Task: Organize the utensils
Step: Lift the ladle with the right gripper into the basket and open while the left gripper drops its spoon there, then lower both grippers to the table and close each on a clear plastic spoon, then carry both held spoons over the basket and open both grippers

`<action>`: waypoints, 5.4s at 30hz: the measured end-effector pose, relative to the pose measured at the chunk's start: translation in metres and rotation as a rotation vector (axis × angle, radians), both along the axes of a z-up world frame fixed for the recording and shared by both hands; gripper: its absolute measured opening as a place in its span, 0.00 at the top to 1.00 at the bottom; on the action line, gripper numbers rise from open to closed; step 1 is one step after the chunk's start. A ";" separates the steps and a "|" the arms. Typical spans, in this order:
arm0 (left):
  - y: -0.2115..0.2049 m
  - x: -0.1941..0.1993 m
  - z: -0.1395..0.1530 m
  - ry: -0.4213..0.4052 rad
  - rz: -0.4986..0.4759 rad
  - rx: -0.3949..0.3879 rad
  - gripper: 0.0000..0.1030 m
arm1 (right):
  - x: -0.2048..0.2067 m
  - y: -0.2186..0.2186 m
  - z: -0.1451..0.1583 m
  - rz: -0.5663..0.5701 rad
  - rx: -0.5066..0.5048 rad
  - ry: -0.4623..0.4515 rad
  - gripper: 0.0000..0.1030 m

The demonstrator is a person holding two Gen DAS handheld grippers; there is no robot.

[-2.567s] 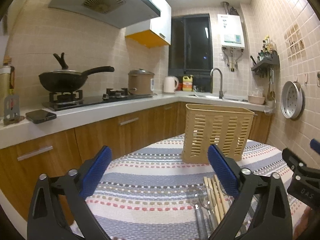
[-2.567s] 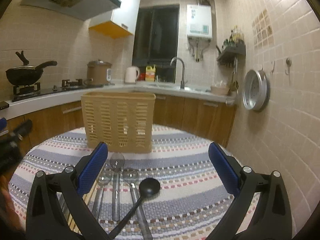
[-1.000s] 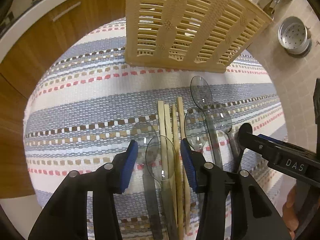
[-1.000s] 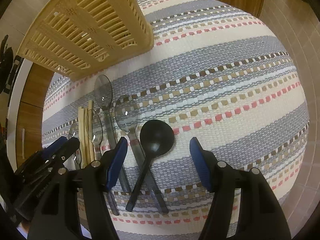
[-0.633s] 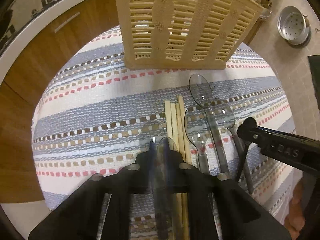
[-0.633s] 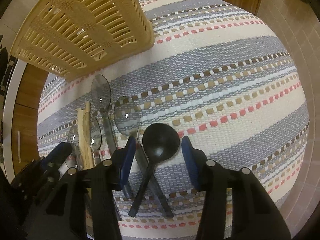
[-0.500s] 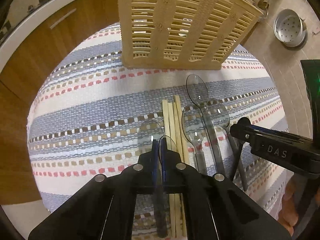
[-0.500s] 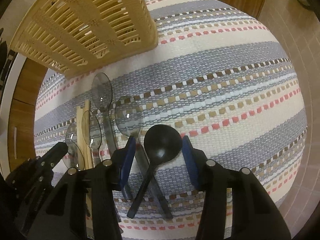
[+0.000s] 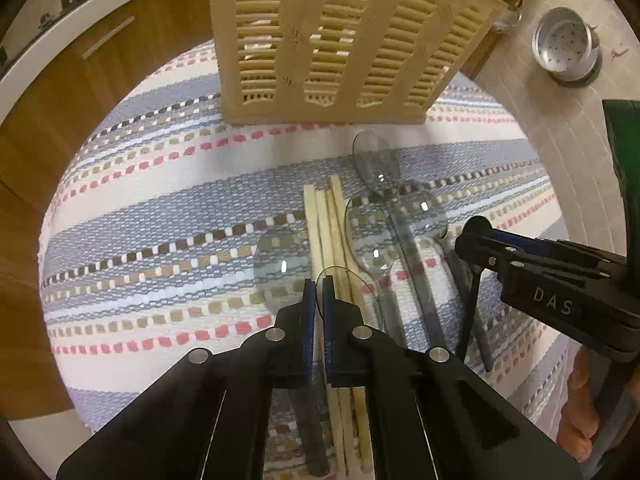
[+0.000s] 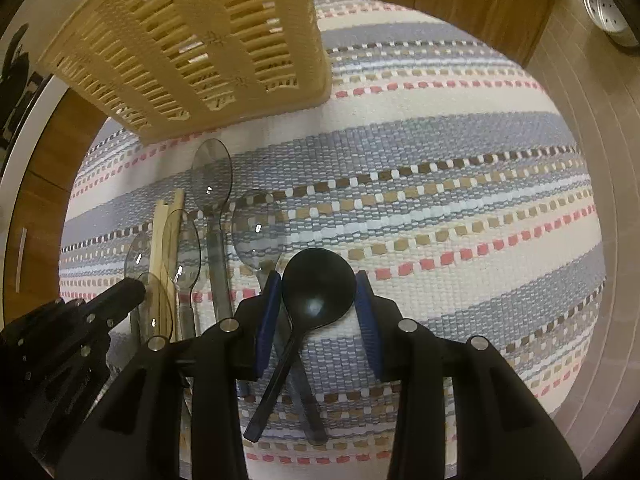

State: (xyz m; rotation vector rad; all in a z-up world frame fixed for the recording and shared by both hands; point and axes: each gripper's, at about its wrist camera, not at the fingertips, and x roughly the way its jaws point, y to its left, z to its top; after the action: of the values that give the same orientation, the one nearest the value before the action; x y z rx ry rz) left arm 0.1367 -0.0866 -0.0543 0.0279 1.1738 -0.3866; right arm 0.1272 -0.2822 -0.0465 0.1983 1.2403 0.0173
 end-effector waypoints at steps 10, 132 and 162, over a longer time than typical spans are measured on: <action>0.013 -0.020 0.040 -0.160 -0.034 -0.143 1.00 | -0.027 -0.014 0.034 0.010 0.073 -0.147 0.67; 0.009 0.001 -0.014 0.005 -0.132 0.284 0.88 | 0.043 0.041 0.001 0.329 -0.197 0.014 0.72; 0.047 -0.011 0.192 -0.941 0.305 -0.426 0.91 | -0.010 -0.016 0.204 0.031 0.060 -0.780 0.72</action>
State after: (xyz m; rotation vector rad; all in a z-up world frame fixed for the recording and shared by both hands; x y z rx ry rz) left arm 0.1261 -0.0400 0.1377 -0.3085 0.1454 -0.2883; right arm 0.1173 -0.2985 0.1574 0.1974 0.4654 0.1455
